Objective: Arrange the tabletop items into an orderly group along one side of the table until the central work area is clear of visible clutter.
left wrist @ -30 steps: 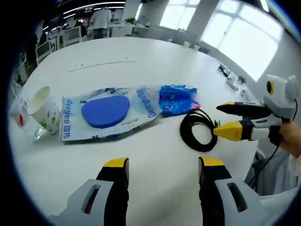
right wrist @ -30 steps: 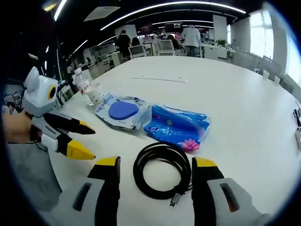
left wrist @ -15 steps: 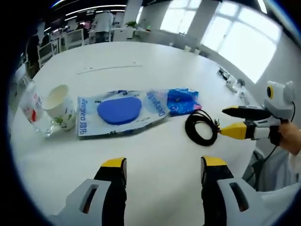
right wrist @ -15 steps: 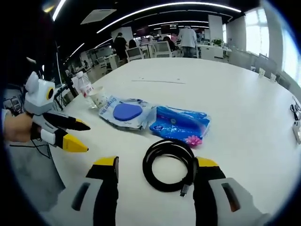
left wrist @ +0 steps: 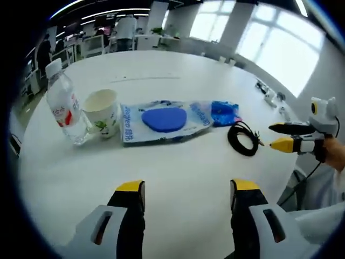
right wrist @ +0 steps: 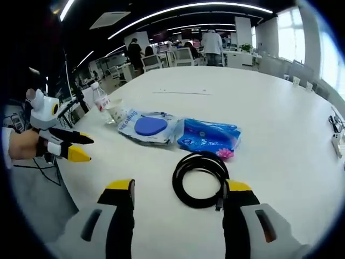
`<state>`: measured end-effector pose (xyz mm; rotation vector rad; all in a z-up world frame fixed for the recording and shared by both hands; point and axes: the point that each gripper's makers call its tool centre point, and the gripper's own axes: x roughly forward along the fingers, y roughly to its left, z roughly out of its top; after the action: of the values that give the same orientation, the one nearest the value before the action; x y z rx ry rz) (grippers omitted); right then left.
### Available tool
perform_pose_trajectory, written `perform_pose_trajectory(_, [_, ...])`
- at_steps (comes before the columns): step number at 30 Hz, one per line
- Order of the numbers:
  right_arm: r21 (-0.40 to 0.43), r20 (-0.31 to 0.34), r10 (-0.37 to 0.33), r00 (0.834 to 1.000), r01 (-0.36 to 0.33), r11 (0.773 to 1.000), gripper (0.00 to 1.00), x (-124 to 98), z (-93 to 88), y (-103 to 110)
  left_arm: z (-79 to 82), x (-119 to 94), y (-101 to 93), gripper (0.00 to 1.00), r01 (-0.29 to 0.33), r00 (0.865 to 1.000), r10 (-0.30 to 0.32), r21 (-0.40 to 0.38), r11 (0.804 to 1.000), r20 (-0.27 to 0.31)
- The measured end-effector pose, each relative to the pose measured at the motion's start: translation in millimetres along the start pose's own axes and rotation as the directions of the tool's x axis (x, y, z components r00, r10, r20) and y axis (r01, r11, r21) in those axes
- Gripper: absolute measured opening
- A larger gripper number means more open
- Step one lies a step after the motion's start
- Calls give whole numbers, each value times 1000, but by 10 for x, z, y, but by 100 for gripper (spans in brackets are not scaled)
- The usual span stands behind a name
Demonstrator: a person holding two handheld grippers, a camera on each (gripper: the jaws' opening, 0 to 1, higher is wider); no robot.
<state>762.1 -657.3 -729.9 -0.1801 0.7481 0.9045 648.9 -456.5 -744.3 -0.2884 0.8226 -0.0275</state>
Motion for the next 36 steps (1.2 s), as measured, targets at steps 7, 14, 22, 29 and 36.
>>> perform_pose_trajectory(7, [-3,12,3,1000,-3,1000,65,-41,21,102,7,-194,163,60,-11,1000,11,-12,1000,28])
perform_pose_trajectory(14, [3,14,-3,1000,2,1000,65,-27,-35,123,-43,-417,313,62,-17,999,17,-11,1000,43])
perform_pose_trajectory(22, [32,16,1,1000,-2,999,66,-35,-31,267,-80,-644,549,63,-39,997,40,-18,999,62])
perform_pose_trajectory(29, [25,2,6,1000,-6,1000,66,-78,-88,388,-99,-816,702,65,-42,996,44,-26,999,82])
perform_pose_trajectory(36, [32,-4,-1,1000,1,1000,66,-129,-133,526,-117,-906,785,67,-24,995,26,-13,1000,96])
